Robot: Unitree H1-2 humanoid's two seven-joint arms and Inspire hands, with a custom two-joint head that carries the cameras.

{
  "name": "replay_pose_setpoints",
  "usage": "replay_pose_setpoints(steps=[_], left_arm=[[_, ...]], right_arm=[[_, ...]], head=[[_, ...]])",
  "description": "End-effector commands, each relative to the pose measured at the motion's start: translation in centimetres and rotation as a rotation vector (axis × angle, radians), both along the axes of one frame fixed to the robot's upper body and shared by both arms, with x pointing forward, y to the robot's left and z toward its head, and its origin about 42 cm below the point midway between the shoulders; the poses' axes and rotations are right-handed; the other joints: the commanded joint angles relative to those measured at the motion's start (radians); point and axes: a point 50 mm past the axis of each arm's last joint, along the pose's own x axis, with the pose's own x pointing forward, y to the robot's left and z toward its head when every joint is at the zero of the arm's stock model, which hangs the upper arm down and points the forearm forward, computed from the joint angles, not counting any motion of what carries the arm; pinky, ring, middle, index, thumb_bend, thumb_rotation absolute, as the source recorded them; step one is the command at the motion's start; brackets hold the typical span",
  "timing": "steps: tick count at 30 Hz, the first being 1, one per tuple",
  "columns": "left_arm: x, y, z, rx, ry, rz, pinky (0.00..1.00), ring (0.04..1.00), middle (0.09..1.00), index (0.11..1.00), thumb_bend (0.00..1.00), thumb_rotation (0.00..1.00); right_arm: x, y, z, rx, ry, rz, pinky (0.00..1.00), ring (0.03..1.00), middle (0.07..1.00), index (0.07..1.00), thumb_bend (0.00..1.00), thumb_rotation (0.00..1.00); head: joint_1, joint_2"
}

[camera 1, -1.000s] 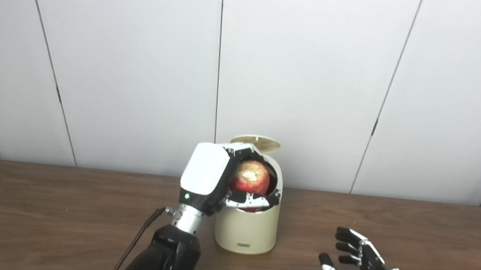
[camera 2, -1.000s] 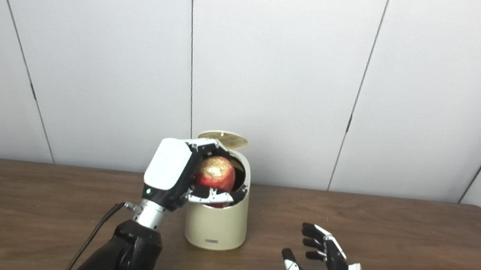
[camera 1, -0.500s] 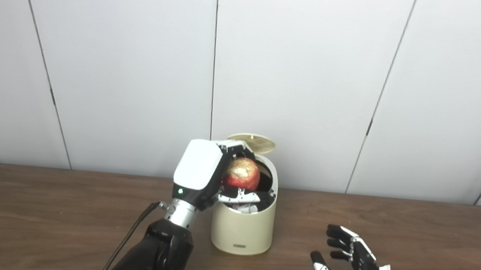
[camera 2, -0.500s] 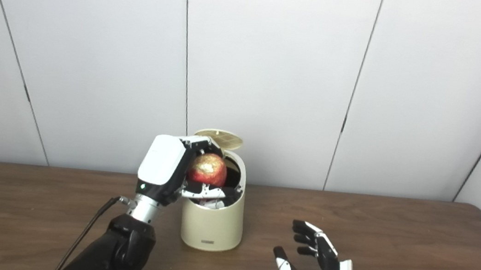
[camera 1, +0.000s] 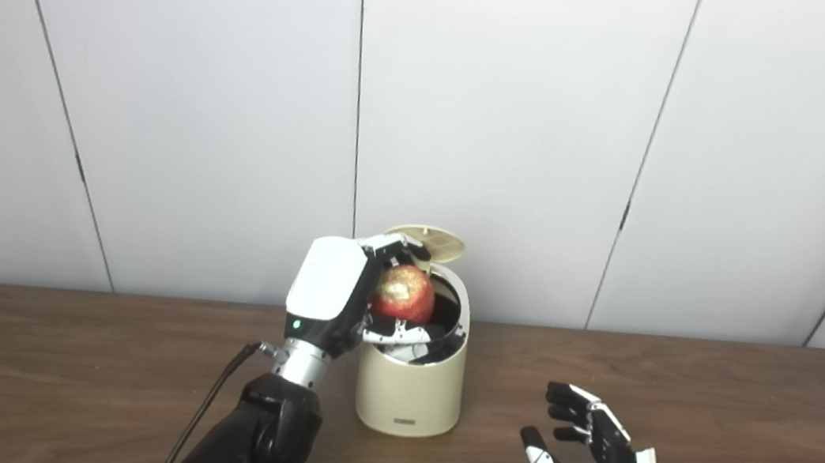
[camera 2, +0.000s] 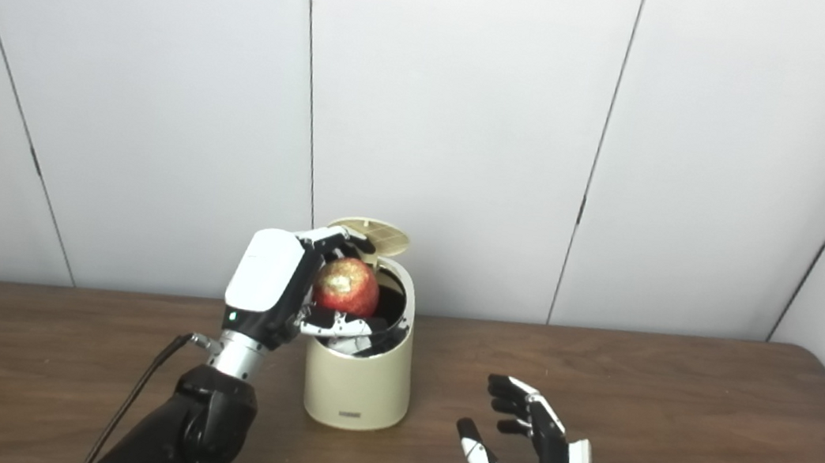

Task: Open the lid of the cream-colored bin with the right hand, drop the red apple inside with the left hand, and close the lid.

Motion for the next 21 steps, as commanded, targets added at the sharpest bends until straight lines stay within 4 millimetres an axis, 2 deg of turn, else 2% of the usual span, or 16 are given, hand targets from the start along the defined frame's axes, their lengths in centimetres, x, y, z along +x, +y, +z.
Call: replay_pose_setpoints(steps=[1,6,12,21], left_arm=[[0.4,0.4,1.3,-0.001,-0.038,-0.011,0.41,0.51,0.633,0.668,0.97,0.19],[0.5,0.4,0.9,-0.017,0.01,-0.046,0.41,0.48,0.559,0.63,1.0,0.29],[0.6,0.2,0.4,-0.033,0.072,-0.048,0.41,0.488,0.573,0.645,1.0,0.47],[0.9,0.2,-0.1,-0.041,0.074,-0.048,0.42,0.497,0.58,0.648,1.0,0.54]], right_arm=[[-0.8,0.8,-1.7,0.005,0.042,-0.004,0.59,0.683,0.702,0.69,0.23,0.28],[-0.7,0.9,-1.6,0.011,0.05,-0.005,0.59,0.684,0.702,0.69,0.24,0.29],[-0.5,1.0,-1.6,0.009,0.049,-0.002,0.59,0.684,0.701,0.689,0.24,0.31],[-0.2,1.0,-1.8,-0.002,0.054,-0.002,0.59,0.684,0.704,0.69,0.24,0.3]], head=[[-0.003,0.002],[-0.012,0.004],[-0.016,0.004],[-0.01,-0.002]])
